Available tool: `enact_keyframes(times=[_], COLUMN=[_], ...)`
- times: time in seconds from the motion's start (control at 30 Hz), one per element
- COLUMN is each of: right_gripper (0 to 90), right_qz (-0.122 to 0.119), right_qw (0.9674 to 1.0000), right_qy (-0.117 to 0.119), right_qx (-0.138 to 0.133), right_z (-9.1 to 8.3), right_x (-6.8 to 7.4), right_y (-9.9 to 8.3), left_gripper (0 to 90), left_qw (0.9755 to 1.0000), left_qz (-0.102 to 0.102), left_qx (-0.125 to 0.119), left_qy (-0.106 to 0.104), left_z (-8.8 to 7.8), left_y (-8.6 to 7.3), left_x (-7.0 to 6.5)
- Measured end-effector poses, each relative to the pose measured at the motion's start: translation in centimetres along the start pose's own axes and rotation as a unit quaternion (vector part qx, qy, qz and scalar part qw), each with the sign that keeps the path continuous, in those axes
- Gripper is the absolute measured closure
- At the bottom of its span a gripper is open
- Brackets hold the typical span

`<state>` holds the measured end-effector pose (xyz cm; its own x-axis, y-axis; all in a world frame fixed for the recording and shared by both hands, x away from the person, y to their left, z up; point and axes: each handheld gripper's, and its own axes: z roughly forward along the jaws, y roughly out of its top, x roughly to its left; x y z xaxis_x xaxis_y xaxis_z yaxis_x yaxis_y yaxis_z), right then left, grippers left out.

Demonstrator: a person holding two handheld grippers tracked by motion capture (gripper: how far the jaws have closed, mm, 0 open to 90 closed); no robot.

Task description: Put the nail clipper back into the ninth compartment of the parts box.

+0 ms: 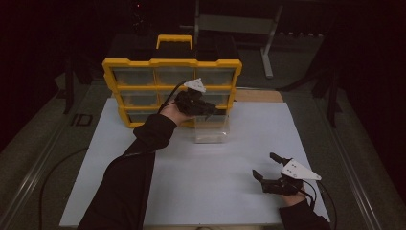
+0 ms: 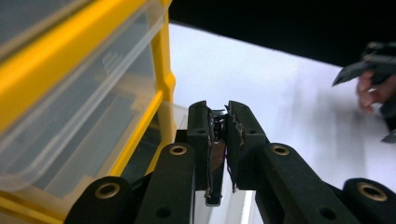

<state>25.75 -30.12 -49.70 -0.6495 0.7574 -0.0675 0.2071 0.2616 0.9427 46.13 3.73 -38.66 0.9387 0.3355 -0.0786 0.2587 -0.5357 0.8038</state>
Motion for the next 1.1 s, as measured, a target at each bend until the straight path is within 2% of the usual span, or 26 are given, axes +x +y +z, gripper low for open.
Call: enact_keyframes(times=[0.33,0.57,0.8,1.1], right_gripper=[9.3,9.4,9.4,9.4], right_qz=[0.0,0.0,0.001,0.001], right_qw=[1.0,1.0,1.0,1.0], right_qy=[0.0,-0.002,-0.002,-0.002], right_qx=[-0.001,-0.003,-0.004,-0.004], right_z=[-0.1,-0.1,-0.1,-0.2], right_x=[0.0,0.0,0.0,-0.1], right_y=[0.0,0.1,0.1,0.1], left_gripper=[80.7,80.7,80.7,80.6], left_qw=[0.9999,0.999,0.9974,0.9947], left_qz=[0.002,0.003,-0.002,-0.007], left_qx=[0.017,0.045,0.071,0.103], left_qy=[-0.002,-0.003,-0.009,0.0], left_z=[1.0,2.1,2.9,3.5], left_y=[-0.5,-0.9,-1.1,-1.3], left_x=[0.1,0.1,0.2,0.4])
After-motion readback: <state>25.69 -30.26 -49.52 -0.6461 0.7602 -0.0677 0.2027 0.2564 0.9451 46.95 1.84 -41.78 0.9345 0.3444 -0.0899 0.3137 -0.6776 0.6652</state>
